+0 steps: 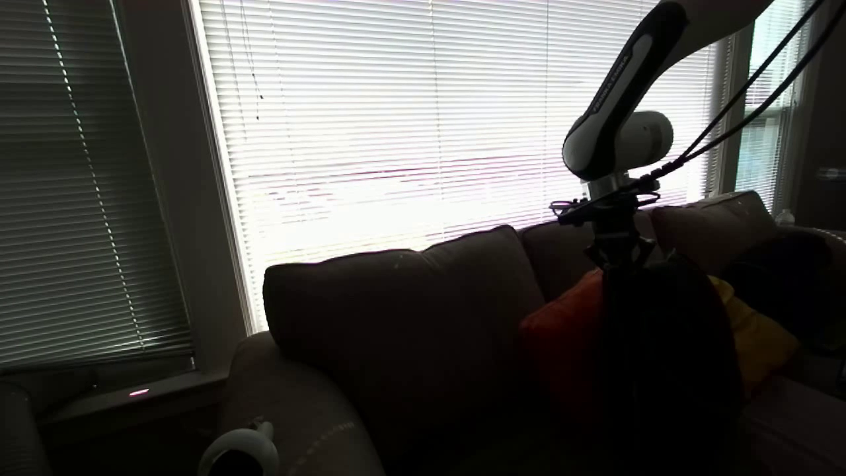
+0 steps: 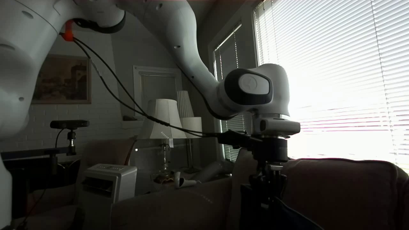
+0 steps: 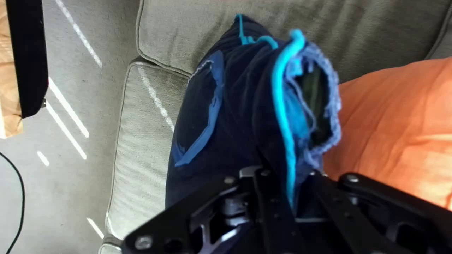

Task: Move the black pillow to the left

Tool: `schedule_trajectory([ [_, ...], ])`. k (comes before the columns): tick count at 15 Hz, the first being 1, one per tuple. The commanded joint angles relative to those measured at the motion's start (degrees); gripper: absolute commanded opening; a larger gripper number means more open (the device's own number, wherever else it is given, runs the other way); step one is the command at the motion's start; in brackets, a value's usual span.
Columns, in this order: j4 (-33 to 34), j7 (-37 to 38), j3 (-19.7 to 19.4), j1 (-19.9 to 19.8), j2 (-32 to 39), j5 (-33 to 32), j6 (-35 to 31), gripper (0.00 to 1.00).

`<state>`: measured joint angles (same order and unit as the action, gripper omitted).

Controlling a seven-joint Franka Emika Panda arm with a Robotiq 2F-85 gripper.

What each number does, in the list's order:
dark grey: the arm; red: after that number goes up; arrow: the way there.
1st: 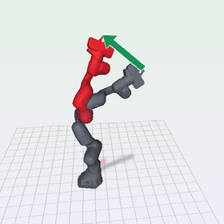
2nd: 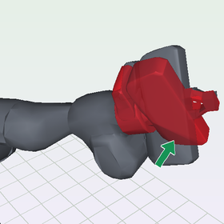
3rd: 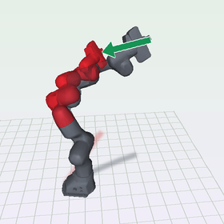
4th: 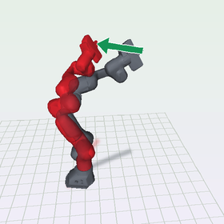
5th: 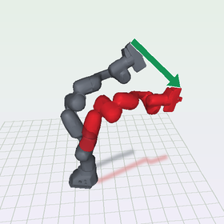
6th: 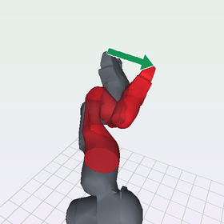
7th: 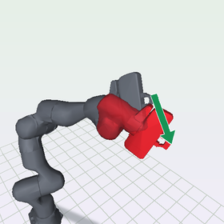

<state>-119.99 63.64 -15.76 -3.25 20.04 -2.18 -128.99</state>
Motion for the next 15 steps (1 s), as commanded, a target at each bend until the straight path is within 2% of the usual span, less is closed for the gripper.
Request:
schedule_trajectory([
  [1,-1.9,-1.8,3.1,-1.0,-11.5,6.4,7.3,0.03],
  [5,0.2,-1.2,6.9,0.2,-17.3,11.1,13.9,0.03],
  [9,1.3,-3.6,11.3,1.7,-19.3,13.2,17.0,0.03],
  [12,1.0,-4.8,14.0,3.3,-18.7,13.1,15.3,0.03],
  [15,-0.8,-2.9,16.1,4.9,-17.3,11.4,11.5,0.03],
])
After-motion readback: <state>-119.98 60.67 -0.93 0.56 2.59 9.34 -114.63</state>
